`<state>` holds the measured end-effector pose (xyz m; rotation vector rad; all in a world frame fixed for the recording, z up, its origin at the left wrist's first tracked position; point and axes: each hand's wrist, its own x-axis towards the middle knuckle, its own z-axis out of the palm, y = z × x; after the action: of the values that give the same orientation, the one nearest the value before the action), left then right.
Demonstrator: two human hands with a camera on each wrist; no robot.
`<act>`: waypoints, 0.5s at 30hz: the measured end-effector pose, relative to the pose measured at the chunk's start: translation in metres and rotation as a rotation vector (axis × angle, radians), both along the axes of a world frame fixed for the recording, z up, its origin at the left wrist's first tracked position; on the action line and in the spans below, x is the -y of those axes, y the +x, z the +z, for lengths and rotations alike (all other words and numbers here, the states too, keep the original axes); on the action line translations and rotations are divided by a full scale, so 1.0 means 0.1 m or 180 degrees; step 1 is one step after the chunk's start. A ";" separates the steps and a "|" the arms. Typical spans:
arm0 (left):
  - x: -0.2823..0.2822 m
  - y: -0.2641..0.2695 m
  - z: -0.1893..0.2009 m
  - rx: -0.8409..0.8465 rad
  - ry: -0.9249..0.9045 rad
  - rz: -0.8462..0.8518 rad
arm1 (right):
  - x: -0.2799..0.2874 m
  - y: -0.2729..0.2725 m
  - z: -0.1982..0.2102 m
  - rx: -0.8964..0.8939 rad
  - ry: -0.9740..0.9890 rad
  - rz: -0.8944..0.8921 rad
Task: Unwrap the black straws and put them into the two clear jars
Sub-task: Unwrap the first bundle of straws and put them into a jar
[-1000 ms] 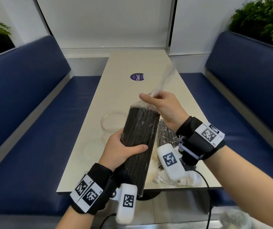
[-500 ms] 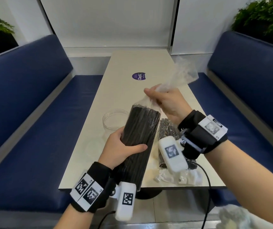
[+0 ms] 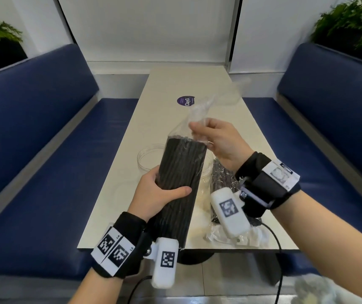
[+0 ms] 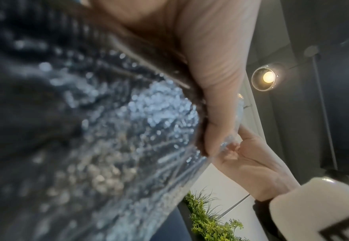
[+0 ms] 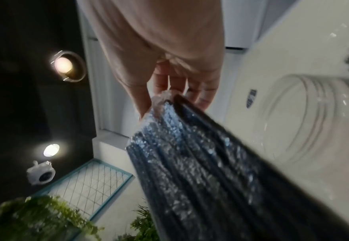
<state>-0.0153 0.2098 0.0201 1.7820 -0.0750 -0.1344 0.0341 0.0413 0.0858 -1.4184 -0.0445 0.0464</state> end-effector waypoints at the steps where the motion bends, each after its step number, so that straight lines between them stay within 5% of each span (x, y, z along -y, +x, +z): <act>1: 0.01 0.00 -0.01 -0.0021 -0.0011 -0.0010 | -0.01 0.00 -0.01 0.0168 -0.0192 -0.0017; 8: 0.01 -0.03 -0.04 -0.0046 -0.0016 -0.0040 | 0.12 0.13 0.14 0.0145 0.1398 -0.0800; 12: 0.02 -0.03 -0.06 -0.0033 0.0001 -0.0035 | 0.08 0.05 0.01 0.0010 0.0010 -0.0004; 15: 0.01 -0.04 -0.06 -0.0026 0.0033 -0.0094 | 0.07 0.06 0.10 0.0321 0.0009 -0.0038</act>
<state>-0.0188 0.2088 0.0137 1.7911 -0.0950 -0.1636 0.0399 0.0344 0.0953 -1.4173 -0.1193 -0.0352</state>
